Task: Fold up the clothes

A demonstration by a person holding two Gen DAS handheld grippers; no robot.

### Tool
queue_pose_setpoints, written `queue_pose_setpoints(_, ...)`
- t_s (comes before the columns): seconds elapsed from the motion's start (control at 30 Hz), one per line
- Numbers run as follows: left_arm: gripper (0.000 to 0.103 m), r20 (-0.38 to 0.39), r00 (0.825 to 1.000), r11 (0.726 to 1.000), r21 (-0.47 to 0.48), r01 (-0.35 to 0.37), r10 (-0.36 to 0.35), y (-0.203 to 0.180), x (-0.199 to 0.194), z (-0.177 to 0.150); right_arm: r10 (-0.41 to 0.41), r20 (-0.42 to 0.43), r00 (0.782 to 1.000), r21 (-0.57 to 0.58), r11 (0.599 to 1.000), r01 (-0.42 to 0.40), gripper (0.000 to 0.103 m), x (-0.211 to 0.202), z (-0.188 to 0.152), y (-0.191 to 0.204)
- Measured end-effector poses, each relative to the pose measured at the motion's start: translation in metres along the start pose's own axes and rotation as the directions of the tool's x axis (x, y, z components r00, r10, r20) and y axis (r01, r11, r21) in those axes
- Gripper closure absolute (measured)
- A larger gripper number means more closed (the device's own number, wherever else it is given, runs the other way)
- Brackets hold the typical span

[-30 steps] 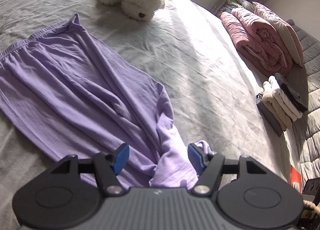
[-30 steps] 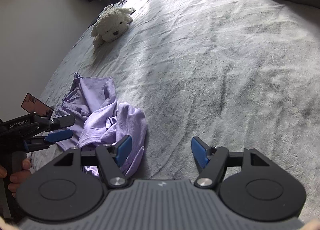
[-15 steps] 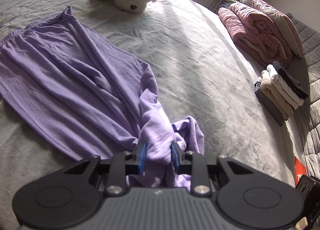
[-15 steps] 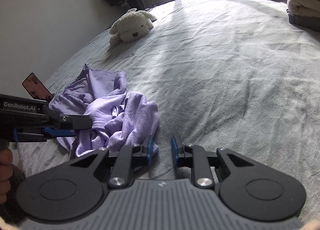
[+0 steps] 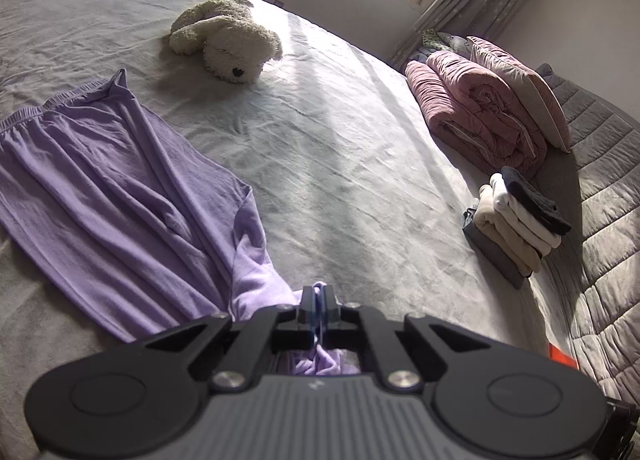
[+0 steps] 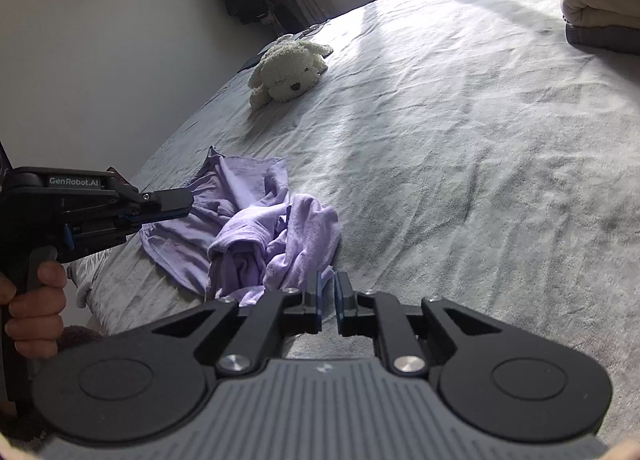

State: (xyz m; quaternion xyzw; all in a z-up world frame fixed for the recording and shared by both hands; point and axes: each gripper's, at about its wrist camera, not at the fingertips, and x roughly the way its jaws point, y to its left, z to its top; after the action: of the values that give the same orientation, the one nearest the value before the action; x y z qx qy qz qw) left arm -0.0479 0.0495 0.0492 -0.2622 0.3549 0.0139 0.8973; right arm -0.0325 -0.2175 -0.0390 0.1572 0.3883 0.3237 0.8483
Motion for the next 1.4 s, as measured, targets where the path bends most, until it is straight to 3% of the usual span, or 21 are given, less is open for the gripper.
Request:
queue_pose_setpoints(0.17, 0.099, -0.002, 1.0, 0.999, 0.031, -0.006, 0.006, -0.007, 0.001, 0.0, 0.027, -0.025, 0.999, 0.011, 1.0, -0.027, 0.087, 0.014, 0.005, 0.007)
queue_pose_setpoints(0.23, 0.086, -0.02, 1.0, 0.999, 0.051, -0.011, 0.012, -0.006, 0.004, -0.002, 0.028, -0.038, 0.999, 0.003, 1.0, -0.028, 0.082, 0.024, 0.009, 0.011)
queue_pose_setpoints(0.27, 0.074, -0.028, 0.999, 0.998, 0.062, -0.016, 0.017, -0.005, 0.005, -0.003, 0.025, -0.041, 0.999, 0.004, 1.0, -0.025, 0.07, 0.029, 0.01, 0.012)
queue_pose_setpoints(0.3, 0.066, -0.033, 0.999, 0.997, 0.074, -0.029, 0.032, -0.004, 0.007, -0.006, 0.022, -0.043, 0.999, 0.006, 1.0, -0.022, 0.064, 0.034, 0.012, 0.013)
queue_pose_setpoints(0.33, 0.065, -0.039, 0.998, 0.996, 0.083, -0.044, 0.047, -0.001, 0.009, -0.009, 0.02, -0.044, 0.999, 0.004, 1.0, -0.02, 0.062, 0.04, 0.014, 0.013)
queue_pose_setpoints(0.5, 0.057, -0.074, 0.993, 0.991, 0.11, -0.078, 0.087, 0.017, 0.019, -0.019, 0.015, -0.046, 0.999, 0.003, 1.0, -0.015, 0.062, 0.068, 0.026, 0.015)
queue_pose_setpoints(0.6, 0.054, -0.092, 0.994, 0.99, 0.129, -0.053, 0.065, 0.025, 0.025, -0.023, 0.005, -0.042, 0.999, -0.004, 1.0, -0.005, 0.062, 0.081, 0.027, 0.013)
queue_pose_setpoints(0.63, 0.054, -0.086, 0.994, 0.99, 0.133, -0.052, 0.064, 0.028, 0.027, -0.024, 0.0, -0.039, 0.999, -0.007, 1.0, 0.0, 0.064, 0.085, 0.025, 0.012)
queue_pose_setpoints(0.7, 0.057, -0.074, 0.995, 0.989, 0.141, -0.05, 0.061, 0.032, 0.032, -0.025, -0.004, -0.037, 0.999, -0.002, 1.0, 0.004, 0.091, 0.087, 0.024, 0.007)
queue_pose_setpoints(0.73, 0.059, -0.067, 0.996, 0.99, 0.133, -0.049, 0.058, 0.034, 0.034, -0.026, -0.006, -0.036, 0.999, 0.001, 1.0, 0.006, 0.094, 0.088, 0.024, 0.004)
queue_pose_setpoints(0.8, 0.085, -0.057, 0.997, 0.993, 0.112, -0.042, 0.049, 0.038, 0.037, -0.025, -0.008, -0.019, 1.0, 0.018, 1.0, 0.008, 0.094, 0.079, 0.026, 0.001)
queue_pose_setpoints(0.9, 0.091, -0.03, 0.999, 0.994, 0.106, -0.027, 0.031, 0.036, 0.032, -0.022, -0.02, 0.016, 1.0, 0.015, 1.0, 0.02, 0.094, 0.061, 0.03, -0.001)
queue_pose_setpoints(1.23, 0.092, 0.015, 0.999, 0.99, 0.137, 0.03, -0.032, 0.003, 0.025, -0.004, -0.133, 0.155, 0.979, 0.019, 0.991, 0.132, 0.094, -0.025, 0.033, -0.008)
queue_pose_setpoints(1.4, 0.094, -0.003, 0.998, 0.987, 0.15, 0.058, -0.058, -0.011, 0.039, -0.003, -0.233, 0.133, 0.963, 0.059, 0.972, 0.227, 0.095, -0.051, 0.029, -0.017)
